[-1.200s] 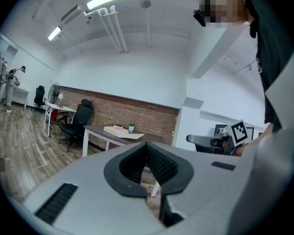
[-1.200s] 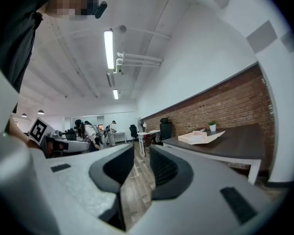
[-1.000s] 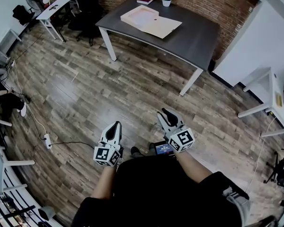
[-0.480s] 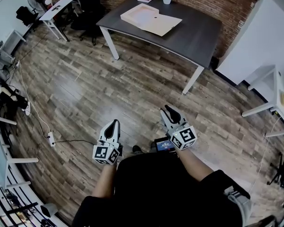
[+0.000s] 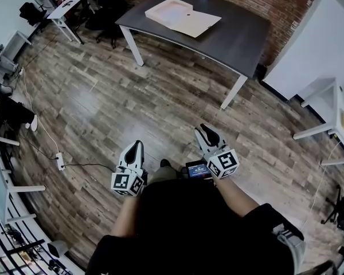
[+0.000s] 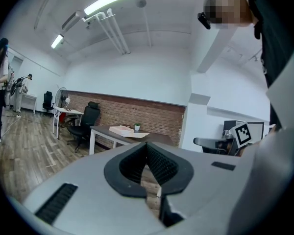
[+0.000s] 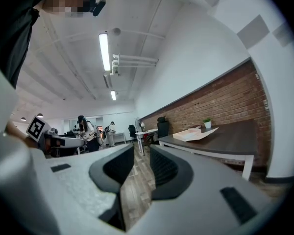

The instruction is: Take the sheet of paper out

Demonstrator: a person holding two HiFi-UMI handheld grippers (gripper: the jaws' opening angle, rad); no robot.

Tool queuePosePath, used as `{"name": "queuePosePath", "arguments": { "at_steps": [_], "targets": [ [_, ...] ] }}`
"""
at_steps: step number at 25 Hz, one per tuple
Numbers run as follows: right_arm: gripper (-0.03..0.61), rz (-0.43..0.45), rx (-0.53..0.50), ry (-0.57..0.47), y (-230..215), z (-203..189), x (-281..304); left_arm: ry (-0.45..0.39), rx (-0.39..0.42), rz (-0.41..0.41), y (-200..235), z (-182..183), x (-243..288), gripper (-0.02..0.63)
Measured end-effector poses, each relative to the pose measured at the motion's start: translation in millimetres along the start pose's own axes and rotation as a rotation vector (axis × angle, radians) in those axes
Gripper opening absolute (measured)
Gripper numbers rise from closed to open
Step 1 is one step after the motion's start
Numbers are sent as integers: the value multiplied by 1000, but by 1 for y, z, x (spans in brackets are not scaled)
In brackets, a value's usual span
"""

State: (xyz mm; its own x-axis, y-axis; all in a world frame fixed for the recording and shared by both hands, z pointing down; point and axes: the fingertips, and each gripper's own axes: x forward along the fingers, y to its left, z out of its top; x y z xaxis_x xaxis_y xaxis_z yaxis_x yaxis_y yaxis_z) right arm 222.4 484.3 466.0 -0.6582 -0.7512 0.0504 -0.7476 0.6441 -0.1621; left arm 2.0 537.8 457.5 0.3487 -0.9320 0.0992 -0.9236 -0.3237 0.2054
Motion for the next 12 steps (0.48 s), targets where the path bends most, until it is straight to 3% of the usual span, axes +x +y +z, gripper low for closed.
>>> {"name": "queuePosePath", "arguments": {
  "at_steps": [12],
  "targets": [
    [104,-12,21,46,-11,-16,19,-1,-33,-5,25,-7,28,-5]
  ]
}}
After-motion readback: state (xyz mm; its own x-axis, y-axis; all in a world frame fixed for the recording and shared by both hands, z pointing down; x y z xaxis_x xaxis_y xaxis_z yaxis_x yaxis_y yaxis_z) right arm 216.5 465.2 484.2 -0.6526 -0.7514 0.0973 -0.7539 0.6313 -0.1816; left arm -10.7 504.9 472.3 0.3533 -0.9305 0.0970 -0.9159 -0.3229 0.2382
